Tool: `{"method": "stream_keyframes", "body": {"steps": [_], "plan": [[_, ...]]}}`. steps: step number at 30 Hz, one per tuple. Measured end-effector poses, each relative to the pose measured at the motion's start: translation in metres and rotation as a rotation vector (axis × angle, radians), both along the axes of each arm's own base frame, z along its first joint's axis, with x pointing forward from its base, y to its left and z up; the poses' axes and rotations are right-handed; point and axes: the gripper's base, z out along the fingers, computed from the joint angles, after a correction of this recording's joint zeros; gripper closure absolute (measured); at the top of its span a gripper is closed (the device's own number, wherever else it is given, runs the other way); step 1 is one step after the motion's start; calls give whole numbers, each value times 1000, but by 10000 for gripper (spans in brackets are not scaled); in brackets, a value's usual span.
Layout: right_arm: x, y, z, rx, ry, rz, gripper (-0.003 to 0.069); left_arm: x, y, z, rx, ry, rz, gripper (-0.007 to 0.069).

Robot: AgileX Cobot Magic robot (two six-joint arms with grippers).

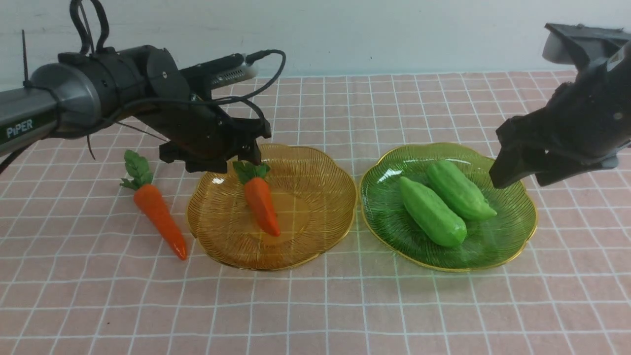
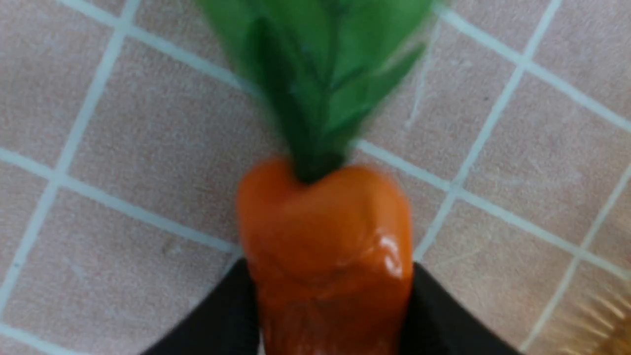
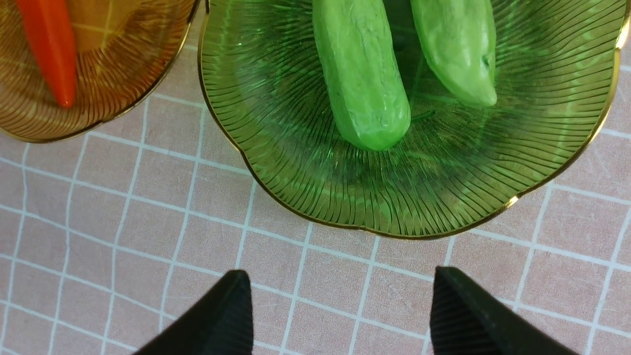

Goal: Put different types of vegetables on the plate.

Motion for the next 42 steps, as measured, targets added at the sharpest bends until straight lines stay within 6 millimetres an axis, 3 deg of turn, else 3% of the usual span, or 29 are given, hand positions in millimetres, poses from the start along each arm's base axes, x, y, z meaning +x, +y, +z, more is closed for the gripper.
{"method": "stream_keyframes", "body": {"steps": [4,8,10,13,17,23,26,28,31,33,37,39,42], "plan": [[0,0,0,0,0,0,216,-1,0,13,11,-32,-32,390],[0,0,0,0,0,1,216,-7,-12,56,-4,-148,-124,394],[0,0,0,0,0,1,216,-10,-37,69,-41,-197,-211,394],[0,0,0,0,0,1,222,-13,-78,68,-95,-214,-322,393],[0,0,0,1,-1,1,277,-13,-117,56,-149,-220,-368,378],[-8,-1,7,17,-19,0,433,-11,-142,53,-195,-281,-354,323],[-33,-6,24,39,-74,0,573,-8,-148,54,-231,-315,-317,252],[-51,-10,35,48,-115,1,628,-8,-149,51,-241,-308,-308,213],[-86,-18,53,66,-196,2,664,-7,-149,48,-247,-299,-305,186],[-127,-29,66,70,-291,2,673,-9,-150,51,-248,-299,-317,192],[-173,-43,70,49,-394,-3,674,-13,-150,60,-245,-303,-359,249],[-191,-49,67,39,-440,-9,674,-18,-149,71,-241,-315,-397,314],[-229,-59,50,79,-649,-41,674,-26,-149,86,-232,-326,-471,419]]}}
